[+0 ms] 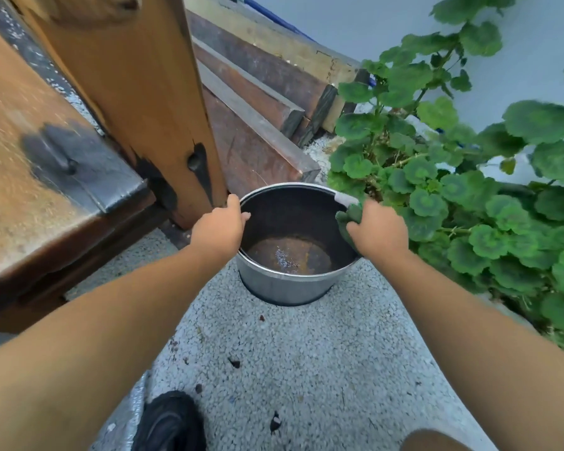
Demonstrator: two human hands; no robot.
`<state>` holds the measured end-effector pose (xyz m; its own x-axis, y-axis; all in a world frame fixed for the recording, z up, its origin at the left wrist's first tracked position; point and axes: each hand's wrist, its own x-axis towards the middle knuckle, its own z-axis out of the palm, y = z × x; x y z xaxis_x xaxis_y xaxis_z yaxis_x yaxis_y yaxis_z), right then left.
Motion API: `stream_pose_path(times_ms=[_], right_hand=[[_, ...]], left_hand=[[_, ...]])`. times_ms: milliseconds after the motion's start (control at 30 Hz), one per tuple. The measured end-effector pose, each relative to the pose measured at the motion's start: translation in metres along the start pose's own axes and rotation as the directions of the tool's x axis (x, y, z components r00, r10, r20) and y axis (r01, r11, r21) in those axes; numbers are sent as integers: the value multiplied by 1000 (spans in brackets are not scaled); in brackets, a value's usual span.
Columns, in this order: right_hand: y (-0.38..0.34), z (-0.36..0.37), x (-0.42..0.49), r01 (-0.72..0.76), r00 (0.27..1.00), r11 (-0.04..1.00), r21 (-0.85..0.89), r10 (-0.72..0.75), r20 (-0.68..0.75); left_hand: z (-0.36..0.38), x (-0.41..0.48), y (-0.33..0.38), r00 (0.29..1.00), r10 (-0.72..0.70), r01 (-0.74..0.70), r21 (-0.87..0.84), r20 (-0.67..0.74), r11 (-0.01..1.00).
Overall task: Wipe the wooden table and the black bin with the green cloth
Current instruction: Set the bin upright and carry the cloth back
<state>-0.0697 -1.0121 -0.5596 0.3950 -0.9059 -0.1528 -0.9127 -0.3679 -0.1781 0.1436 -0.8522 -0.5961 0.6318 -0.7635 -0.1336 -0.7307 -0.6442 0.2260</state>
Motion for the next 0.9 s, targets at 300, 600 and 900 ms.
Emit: stream_pose_path(times_ms=[300,600,900], right_hand=[[-17,-124,-92,-174,967,800,574,30,252],[-31,-322,-253,-441,835,446,779,-113,538],[-20,-508,-399,-739,510,215,638,-441,739]], left_hand=[[-100,-77,59,985,-168,130,-502,-31,855],[-317,-269,151,728,166,678,-734,665,-38],[-499,-456,175,832,-169,532,-846,529,-33]])
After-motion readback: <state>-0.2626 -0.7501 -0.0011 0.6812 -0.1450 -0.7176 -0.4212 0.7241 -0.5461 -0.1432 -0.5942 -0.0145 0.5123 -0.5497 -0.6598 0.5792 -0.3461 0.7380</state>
